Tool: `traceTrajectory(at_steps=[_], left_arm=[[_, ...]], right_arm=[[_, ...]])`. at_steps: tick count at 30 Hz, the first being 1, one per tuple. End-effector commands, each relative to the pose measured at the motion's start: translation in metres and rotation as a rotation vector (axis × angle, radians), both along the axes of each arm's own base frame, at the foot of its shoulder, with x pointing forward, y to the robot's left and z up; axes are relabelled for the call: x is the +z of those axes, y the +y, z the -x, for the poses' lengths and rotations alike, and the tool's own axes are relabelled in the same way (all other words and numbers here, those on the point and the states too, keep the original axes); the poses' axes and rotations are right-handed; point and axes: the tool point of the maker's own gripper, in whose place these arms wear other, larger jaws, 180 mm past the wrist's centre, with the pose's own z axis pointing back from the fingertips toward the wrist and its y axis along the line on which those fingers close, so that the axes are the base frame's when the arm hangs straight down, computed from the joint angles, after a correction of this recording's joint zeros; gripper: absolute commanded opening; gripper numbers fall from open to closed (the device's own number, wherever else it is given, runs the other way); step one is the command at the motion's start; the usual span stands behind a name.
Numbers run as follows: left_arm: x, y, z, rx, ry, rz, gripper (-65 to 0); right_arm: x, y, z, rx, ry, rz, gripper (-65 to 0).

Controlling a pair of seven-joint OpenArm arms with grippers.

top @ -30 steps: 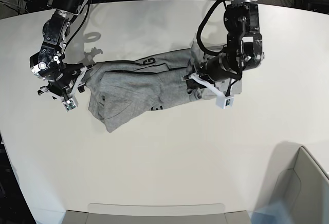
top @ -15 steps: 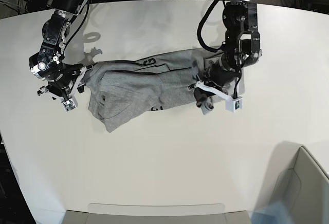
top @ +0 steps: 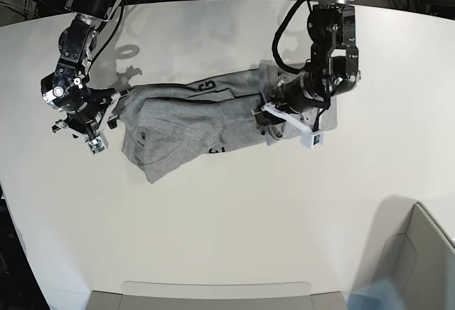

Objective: Fold the T-shirt properly
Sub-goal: 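Fold the held shirt end over toward the right gripper with the left gripper, then grasp the strip end near the right gripper and fold it inward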

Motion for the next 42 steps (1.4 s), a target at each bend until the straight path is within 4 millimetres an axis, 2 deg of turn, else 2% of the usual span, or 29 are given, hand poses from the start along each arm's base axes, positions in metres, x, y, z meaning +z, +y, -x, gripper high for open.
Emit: traceTrajectory(at_steps=[1, 6, 11, 14, 16, 19, 24, 27, 31, 38, 41, 42], left_arm=[[0.020, -0.003, -0.016, -0.007, -0.063, 0.014, -38.3], [0.029, -0.005, -0.022, -0.018, -0.082, 0.020, -41.7], [0.072, -0.003, -0.029, -0.015, -0.218, 0.012, -45.6], [0.085, 0.001, -0.028, -0.010, -0.260, -0.001, -50.4], [0.078, 0.008, -0.025, 0.010, -0.238, -0.008, -53.6], [0.050, 0.013, -0.011, 0.024, -0.149, -0.009, -56.4], [0.016, 0.022, -0.003, 0.025, -0.049, -0.029, -57.0], [0.000, 0.021, 0.002, 0.022, 0.002, -0.027, -57.0], [-0.003, 0.002, 0.006, -0.037, 0.011, -0.023, -57.0], [0.004, -0.058, -0.001, -0.225, -0.013, -0.016, -57.0], [0.010, -0.069, -0.002, -0.264, -0.031, -0.017, -57.0], [0.010, -0.068, -0.002, -0.260, -0.032, -0.017, -57.0]], right_arm=[[0.014, 0.000, -0.011, 0.015, -0.048, -0.002, -40.7], [0.014, 0.001, -0.011, 0.016, -0.048, -0.003, -40.7], [0.015, 0.002, -0.011, 0.017, -0.052, -0.006, -40.7], [0.017, 0.001, -0.012, 0.011, -0.059, -0.006, -40.7], [0.020, 0.003, -0.015, 0.012, -0.075, -0.032, -40.7], [0.030, 0.007, -0.018, 0.018, -0.112, -0.072, -40.7], [0.057, 0.006, -0.022, -0.002, -0.205, -0.126, -40.7], [0.065, 0.006, -0.024, -0.010, -0.241, -0.184, -40.7], [0.068, 0.012, -0.025, -0.004, -0.258, -0.241, -40.7], [0.065, 0.024, -0.026, 0.003, -0.260, -0.340, -40.6], [0.062, 0.025, -0.026, -0.008, -0.259, -0.398, -40.5], [0.062, 0.020, -0.026, -0.032, -0.265, -0.418, -40.4]])
